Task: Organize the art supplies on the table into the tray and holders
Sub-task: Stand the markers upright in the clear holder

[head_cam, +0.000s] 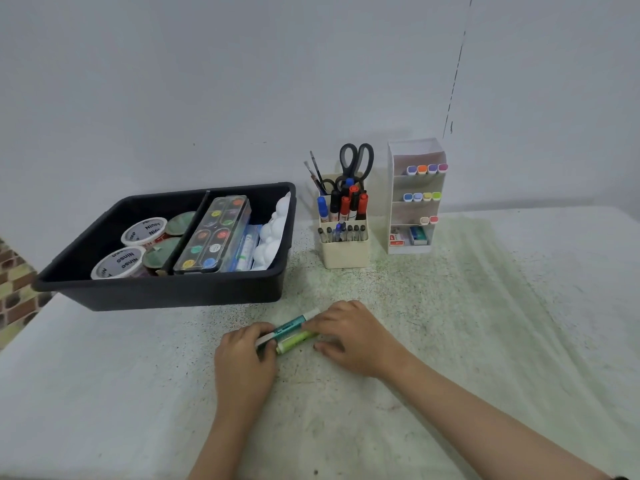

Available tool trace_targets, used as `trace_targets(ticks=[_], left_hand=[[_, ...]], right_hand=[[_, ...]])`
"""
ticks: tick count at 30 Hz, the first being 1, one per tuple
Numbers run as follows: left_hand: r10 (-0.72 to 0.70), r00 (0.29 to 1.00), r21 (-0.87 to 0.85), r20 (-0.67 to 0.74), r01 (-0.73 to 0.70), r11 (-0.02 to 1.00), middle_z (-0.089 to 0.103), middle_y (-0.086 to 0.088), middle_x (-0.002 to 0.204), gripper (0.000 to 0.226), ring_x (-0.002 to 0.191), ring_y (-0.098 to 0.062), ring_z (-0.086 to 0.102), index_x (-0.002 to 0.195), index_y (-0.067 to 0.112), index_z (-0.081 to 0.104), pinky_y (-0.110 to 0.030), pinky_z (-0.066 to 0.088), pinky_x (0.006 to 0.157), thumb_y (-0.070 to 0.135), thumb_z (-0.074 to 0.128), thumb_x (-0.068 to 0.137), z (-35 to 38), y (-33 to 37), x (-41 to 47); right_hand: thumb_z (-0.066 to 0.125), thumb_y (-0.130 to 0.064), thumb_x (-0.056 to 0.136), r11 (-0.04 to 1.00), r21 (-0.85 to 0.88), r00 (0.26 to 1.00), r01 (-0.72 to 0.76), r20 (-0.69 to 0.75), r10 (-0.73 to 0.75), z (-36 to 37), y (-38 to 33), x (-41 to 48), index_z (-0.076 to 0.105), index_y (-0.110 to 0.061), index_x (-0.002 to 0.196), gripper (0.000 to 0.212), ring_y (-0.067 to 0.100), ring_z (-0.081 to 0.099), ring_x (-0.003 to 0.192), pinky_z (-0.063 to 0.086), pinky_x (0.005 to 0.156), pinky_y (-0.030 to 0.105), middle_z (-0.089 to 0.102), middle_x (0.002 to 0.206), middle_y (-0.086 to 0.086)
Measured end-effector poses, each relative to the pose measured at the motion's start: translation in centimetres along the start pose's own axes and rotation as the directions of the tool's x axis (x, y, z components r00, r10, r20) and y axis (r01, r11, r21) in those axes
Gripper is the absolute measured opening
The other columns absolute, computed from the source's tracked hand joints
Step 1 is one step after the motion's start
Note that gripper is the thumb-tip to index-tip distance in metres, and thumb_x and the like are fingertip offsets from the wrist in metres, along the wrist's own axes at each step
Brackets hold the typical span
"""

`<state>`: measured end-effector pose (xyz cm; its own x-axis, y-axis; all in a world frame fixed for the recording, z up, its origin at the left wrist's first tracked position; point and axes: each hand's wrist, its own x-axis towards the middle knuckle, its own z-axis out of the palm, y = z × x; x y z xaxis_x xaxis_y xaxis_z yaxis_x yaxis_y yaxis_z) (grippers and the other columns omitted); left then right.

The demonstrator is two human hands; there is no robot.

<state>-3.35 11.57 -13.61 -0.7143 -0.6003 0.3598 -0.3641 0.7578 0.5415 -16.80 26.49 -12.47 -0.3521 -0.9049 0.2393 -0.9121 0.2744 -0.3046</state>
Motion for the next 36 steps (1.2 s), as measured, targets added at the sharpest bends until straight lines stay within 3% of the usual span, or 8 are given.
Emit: trace_targets(ticks=[3,6,11,14,19,26,29,36], left_hand=[[-0.04,0.999,-0.12,-0.019,0.037,0.992,0.064,0.013,0.083,0.026,0.076,-0.003,0.052,0.093,0.019,0.07,-0.016,0.037,0.067,0.0,0.072,0.075,-0.6,0.8,-0.3],[-0.19,0.981,-0.321,-0.028,0.171,0.931,0.062,0.016,0.084,0.025,0.074,-0.002,0.053,0.092,0.024,0.066,-0.006,0.041,0.06,0.002,0.069,0.08,-1.3,2.1,-0.3],[-0.333,0.943,-0.588,0.01,0.275,0.761,0.067,0.004,0.087,0.026,0.076,-0.014,0.064,0.087,0.03,0.065,-0.021,0.053,0.066,0.005,0.066,0.084,-1.3,3.2,0.3],[-0.334,0.94,-0.668,0.072,0.294,0.683,0.067,0.0,0.087,0.028,0.071,-0.014,0.066,0.093,0.025,0.066,-0.024,0.056,0.059,0.0,0.056,0.09,-1.0,4.4,0.7],[-0.208,0.973,-0.65,0.101,0.223,0.727,0.065,0.003,0.082,0.034,0.072,-0.014,0.064,0.096,0.034,0.062,-0.028,0.056,0.063,0.001,0.055,0.09,0.0,7.0,1.4],[-0.006,0.998,-0.64,0.067,0.047,0.767,0.065,0.006,0.087,0.025,0.077,-0.003,0.063,0.096,0.026,0.06,-0.013,0.05,0.068,0.004,0.064,0.086,1.2,11.4,3.4],[0.094,0.994,-0.636,0.049,-0.041,0.771,0.066,0.008,0.089,0.021,0.081,-0.003,0.063,0.101,0.024,0.06,-0.015,0.052,0.071,0.008,0.062,0.088,1.3,13.4,4.8],[0.33,0.939,-0.591,-0.097,-0.321,0.74,0.064,0.007,0.089,0.019,0.081,-0.005,0.063,0.105,0.016,0.062,-0.016,0.053,0.071,0.008,0.063,0.087,0.8,17.6,8.7]], right_hand=[[0.052,-0.033,0.086,0.999,-0.033,0.998,0.026,-0.051,-0.028,0.3,-0.3,0.0,0.07,-0.026,0.108,0.029,0.02,0.057,0.087,0.042,0.078,0.036,0.069,0.089,-0.006],[0.055,-0.02,0.088,0.999,0.048,0.998,-0.02,-0.066,0.023,-0.4,-0.3,-0.1,0.07,-0.02,0.105,0.022,0.021,0.054,0.092,0.041,0.083,0.036,0.069,0.096,-0.002],[0.058,-0.016,0.088,0.966,0.183,0.966,-0.182,-0.151,0.211,-2.0,0.5,-1.6,0.064,-0.024,0.103,0.017,0.009,0.048,0.089,0.039,0.079,0.023,0.064,0.092,-0.007],[0.063,-0.006,0.08,0.921,0.303,0.918,-0.243,-0.233,0.32,-2.9,1.8,-3.1,0.057,-0.028,0.108,0.037,0.001,0.051,0.08,0.04,0.067,0.013,0.057,0.088,-0.016],[0.064,-0.009,0.081,0.865,0.407,0.854,-0.295,-0.294,0.429,-5.4,3.4,-4.5,0.036,-0.041,0.137,0.07,0.009,0.055,0.063,0.048,0.06,0.016,0.051,0.089,-0.015],[0.055,-0.026,0.094,0.782,0.533,0.722,-0.324,-0.395,0.568,-7.9,5.2,-5.4,0.049,-0.027,0.118,0.025,0.011,0.063,0.059,0.054,0.062,0.027,0.061,0.081,-0.005],[0.056,-0.023,0.093,0.808,0.493,0.675,-0.323,-0.479,0.562,-8.7,6.1,-5.3,0.055,-0.024,0.096,0.004,0.008,0.06,0.066,0.045,0.059,0.013,0.06,0.077,-0.006],[0.069,-0.021,0.085,0.827,0.495,0.593,-0.266,-0.593,0.545,-12.2,7.3,-4.1,0.055,-0.027,0.092,0.017,0.007,0.057,0.064,0.043,0.055,0.011,0.059,0.07,-0.008]])
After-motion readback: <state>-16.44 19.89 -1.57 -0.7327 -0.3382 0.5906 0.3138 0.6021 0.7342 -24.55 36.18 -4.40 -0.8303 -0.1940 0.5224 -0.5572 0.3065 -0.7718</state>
